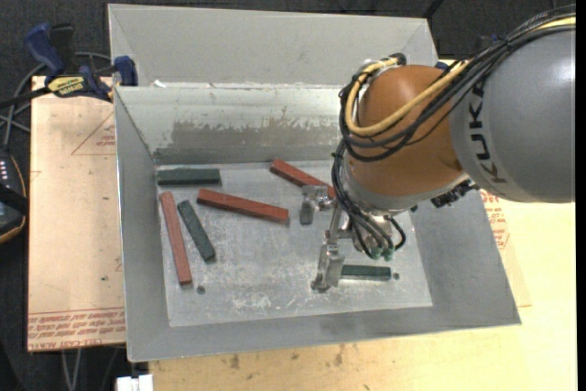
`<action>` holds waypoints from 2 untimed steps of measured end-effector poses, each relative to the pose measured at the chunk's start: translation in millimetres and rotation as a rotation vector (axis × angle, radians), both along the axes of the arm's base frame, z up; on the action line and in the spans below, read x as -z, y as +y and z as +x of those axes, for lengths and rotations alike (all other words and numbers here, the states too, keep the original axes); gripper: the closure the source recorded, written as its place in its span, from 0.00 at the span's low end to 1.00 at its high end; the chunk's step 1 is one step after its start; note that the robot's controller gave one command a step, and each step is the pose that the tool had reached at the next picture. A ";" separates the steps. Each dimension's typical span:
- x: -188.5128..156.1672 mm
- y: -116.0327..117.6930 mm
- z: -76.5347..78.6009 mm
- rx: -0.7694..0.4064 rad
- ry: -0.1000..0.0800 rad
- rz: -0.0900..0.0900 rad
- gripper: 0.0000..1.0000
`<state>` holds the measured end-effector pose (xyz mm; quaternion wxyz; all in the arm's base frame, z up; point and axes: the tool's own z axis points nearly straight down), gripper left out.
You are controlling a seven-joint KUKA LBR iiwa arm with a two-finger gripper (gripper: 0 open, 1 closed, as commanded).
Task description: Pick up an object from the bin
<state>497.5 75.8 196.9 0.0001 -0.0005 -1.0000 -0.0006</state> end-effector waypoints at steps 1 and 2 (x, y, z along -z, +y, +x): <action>131.1 -48.8 14.5 -0.101 0.006 -0.001 0.00; 26.3 -26.4 59.1 -0.095 -0.013 0.001 0.00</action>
Offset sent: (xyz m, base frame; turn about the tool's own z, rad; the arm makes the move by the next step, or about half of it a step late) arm 0.0160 -0.0473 -0.1269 -0.1051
